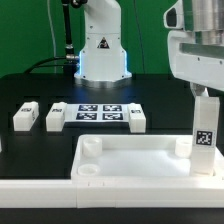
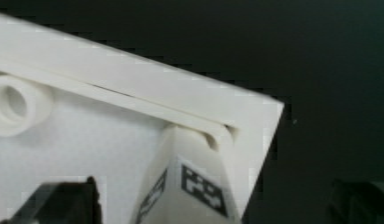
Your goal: Assemble desk
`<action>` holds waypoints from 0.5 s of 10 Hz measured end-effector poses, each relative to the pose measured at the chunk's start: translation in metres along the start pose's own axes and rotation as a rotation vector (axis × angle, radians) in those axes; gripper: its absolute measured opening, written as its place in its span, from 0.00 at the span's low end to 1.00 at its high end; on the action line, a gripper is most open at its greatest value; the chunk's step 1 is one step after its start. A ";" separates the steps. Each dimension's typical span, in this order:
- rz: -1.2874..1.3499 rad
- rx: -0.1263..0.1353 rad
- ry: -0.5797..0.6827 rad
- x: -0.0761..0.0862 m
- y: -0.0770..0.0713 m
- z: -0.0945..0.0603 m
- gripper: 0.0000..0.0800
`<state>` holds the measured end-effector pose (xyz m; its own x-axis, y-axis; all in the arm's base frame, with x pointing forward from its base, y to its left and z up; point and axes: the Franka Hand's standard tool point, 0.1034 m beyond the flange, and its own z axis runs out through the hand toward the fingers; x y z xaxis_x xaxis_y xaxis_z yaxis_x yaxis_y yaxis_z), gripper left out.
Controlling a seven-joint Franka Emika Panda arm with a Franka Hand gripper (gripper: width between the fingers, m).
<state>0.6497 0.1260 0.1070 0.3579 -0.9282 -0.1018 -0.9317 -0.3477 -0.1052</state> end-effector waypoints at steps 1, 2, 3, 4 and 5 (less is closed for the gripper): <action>-0.070 0.000 0.001 0.001 0.000 0.000 0.81; -0.109 0.000 0.001 0.002 0.000 0.000 0.81; -0.202 0.000 0.002 0.002 0.000 0.000 0.81; -0.322 -0.004 0.008 0.005 0.001 -0.001 0.81; -0.496 -0.011 0.022 0.013 0.002 -0.005 0.81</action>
Offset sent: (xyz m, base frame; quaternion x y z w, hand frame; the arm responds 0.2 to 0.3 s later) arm 0.0000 0.0000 0.0000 0.0000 0.0000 -0.1296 0.9916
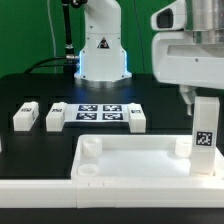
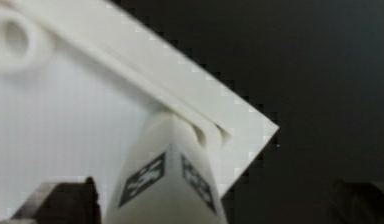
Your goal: Assemble desk
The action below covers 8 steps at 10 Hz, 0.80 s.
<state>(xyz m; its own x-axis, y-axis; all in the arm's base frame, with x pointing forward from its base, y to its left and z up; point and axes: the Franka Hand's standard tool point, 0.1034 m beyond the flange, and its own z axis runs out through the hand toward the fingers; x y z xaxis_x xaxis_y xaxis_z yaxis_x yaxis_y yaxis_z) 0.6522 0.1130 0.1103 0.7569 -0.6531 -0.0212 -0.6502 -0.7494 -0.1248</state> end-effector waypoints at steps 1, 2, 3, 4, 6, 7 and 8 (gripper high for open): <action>-0.172 -0.031 0.016 0.003 0.003 -0.002 0.81; -0.285 -0.052 0.033 0.003 0.000 -0.003 0.81; -0.216 -0.042 0.028 0.002 -0.001 -0.002 0.81; -0.223 -0.043 0.028 0.003 0.000 -0.002 0.70; -0.157 -0.041 0.027 0.002 0.000 -0.002 0.53; -0.073 -0.046 0.027 0.003 0.003 -0.001 0.38; 0.000 -0.045 0.028 0.003 0.003 -0.001 0.38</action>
Offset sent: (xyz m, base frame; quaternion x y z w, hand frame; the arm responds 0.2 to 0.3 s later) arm 0.0000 0.0000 0.0000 0.0000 0.0000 0.0000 1.0000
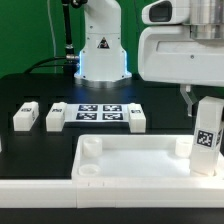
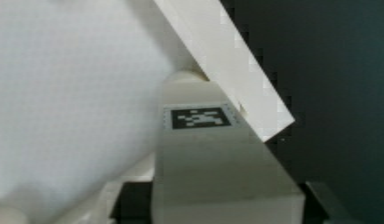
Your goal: Assemble desk
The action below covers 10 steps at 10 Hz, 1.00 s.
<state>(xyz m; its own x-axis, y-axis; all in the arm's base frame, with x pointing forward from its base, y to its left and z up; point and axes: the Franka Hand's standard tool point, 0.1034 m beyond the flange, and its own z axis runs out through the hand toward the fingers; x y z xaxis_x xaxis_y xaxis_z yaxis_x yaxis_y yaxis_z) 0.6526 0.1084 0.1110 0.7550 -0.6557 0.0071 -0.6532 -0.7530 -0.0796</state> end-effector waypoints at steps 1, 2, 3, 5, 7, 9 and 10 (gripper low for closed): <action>0.036 0.000 0.000 0.000 0.000 0.000 0.38; 0.199 0.001 -0.003 0.000 0.001 0.000 0.37; 0.423 0.022 -0.015 -0.001 0.003 0.002 0.37; 0.768 0.085 -0.038 -0.002 0.002 0.003 0.37; 0.985 0.117 -0.069 -0.004 0.000 0.002 0.38; 0.991 0.117 -0.071 -0.005 -0.001 0.002 0.38; 0.910 0.114 -0.066 -0.006 -0.001 0.003 0.38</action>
Offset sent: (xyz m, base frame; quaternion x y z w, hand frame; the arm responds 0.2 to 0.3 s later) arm -0.0114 0.0005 -0.0111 0.0760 -0.0240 0.4479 0.8905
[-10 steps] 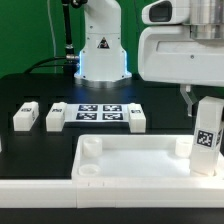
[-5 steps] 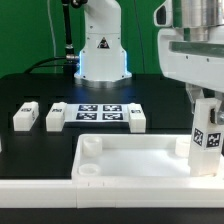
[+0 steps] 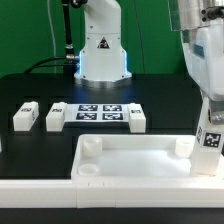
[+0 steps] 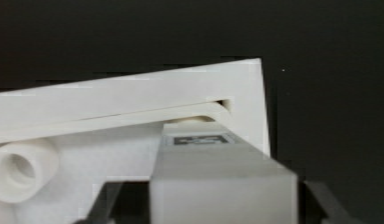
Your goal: Assemble desk
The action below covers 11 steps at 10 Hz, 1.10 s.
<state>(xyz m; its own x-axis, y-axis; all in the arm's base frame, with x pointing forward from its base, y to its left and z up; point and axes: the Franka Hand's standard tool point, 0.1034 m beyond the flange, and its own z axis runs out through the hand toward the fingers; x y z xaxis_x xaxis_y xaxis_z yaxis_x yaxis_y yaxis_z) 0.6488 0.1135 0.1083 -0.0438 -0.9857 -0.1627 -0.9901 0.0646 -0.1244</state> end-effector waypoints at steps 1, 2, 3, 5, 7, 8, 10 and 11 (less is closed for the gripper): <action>-0.168 -0.016 0.006 -0.002 0.002 0.001 0.59; -0.350 -0.020 0.013 -0.005 0.003 0.001 0.76; -0.467 -0.020 0.012 -0.007 0.004 0.001 0.76; -0.607 -0.024 0.016 -0.011 0.006 0.002 0.81; -0.726 -0.025 0.016 -0.008 0.006 0.001 0.81; -0.952 -0.055 0.019 0.002 0.005 -0.001 0.81; -1.188 -0.080 0.037 0.013 0.002 -0.004 0.81; -1.291 -0.090 0.040 0.015 0.002 -0.003 0.81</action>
Offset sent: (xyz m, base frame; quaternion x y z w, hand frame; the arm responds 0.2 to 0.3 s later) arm -0.0220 0.0079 0.0091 -0.0169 0.0721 -0.0717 0.9947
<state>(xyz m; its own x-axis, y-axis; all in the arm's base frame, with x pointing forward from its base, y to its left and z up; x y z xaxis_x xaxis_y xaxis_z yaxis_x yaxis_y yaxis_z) 0.6455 0.0980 0.1086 0.9420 -0.3314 0.0542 -0.3248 -0.9402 -0.1025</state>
